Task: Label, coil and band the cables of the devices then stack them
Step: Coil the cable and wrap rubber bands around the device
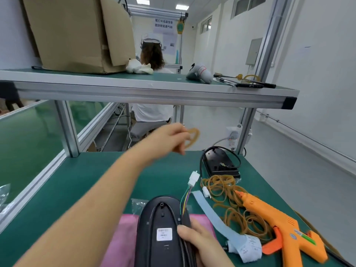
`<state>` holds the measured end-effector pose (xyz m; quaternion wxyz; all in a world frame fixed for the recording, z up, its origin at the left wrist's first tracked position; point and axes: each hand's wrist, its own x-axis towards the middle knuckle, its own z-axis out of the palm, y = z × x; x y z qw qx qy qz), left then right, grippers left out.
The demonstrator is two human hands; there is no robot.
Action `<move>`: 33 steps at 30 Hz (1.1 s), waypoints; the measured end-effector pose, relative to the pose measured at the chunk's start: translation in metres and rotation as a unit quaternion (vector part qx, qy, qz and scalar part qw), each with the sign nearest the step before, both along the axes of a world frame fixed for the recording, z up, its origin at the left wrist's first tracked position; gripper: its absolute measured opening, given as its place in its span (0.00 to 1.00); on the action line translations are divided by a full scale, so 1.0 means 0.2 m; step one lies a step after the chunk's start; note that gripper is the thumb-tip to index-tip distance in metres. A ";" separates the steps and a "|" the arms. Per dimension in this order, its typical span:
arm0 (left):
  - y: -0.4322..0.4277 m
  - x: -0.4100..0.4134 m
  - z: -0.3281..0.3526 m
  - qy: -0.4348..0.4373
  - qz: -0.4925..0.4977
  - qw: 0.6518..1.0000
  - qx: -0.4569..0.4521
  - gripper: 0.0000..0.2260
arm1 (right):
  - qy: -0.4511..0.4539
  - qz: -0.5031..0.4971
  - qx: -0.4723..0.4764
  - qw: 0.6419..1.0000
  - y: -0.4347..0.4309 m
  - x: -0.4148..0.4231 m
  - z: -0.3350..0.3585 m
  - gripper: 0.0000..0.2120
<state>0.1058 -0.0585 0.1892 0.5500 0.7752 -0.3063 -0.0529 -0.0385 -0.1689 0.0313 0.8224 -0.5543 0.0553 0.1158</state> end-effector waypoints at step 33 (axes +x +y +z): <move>0.38 -0.11 -0.51 0.392 -0.269 0.875 -0.091 0.09 | -0.133 0.189 -0.067 0.971 0.00 0.03 0.12 0.42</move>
